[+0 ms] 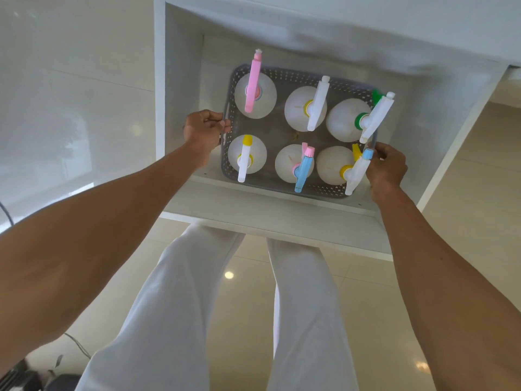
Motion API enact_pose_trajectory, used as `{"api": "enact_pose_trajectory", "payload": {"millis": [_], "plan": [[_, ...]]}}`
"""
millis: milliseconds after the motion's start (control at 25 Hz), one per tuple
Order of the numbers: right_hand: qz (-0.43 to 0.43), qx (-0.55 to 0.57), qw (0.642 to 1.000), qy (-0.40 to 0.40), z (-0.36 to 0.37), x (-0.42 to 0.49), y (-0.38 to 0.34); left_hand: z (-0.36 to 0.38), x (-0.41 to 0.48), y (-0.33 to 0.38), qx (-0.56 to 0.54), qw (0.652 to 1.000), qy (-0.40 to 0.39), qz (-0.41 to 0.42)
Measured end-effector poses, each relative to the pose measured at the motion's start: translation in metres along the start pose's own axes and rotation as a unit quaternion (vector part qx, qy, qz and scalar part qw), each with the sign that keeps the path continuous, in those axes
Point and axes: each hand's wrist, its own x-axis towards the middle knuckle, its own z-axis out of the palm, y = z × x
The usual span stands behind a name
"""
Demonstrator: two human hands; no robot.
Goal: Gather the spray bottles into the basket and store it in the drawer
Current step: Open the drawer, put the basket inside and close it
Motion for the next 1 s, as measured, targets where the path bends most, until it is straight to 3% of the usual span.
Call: {"api": "enact_pose_trajectory", "payload": {"millis": [640, 800, 880, 1000], "plan": [[-0.006, 0.030, 1.000, -0.004, 0.019, 0.023, 0.028, 0.017, 0.017, -0.012, 0.036, 0.999, 0.033, -0.006], [0.056, 0.075, 0.996, 0.007, 0.003, -0.014, 0.031, 0.010, -0.019, -0.009, -0.020, 0.998, 0.047, -0.025], [0.136, 0.231, 0.963, -0.005, -0.011, -0.056, 0.029, -0.001, -0.056, -0.009, -0.088, 0.994, 0.041, -0.046], [0.293, 0.529, 0.794, -0.050, -0.039, -0.136, 0.025, -0.015, -0.126, -0.010, -0.213, 0.972, 0.017, -0.100]]}}
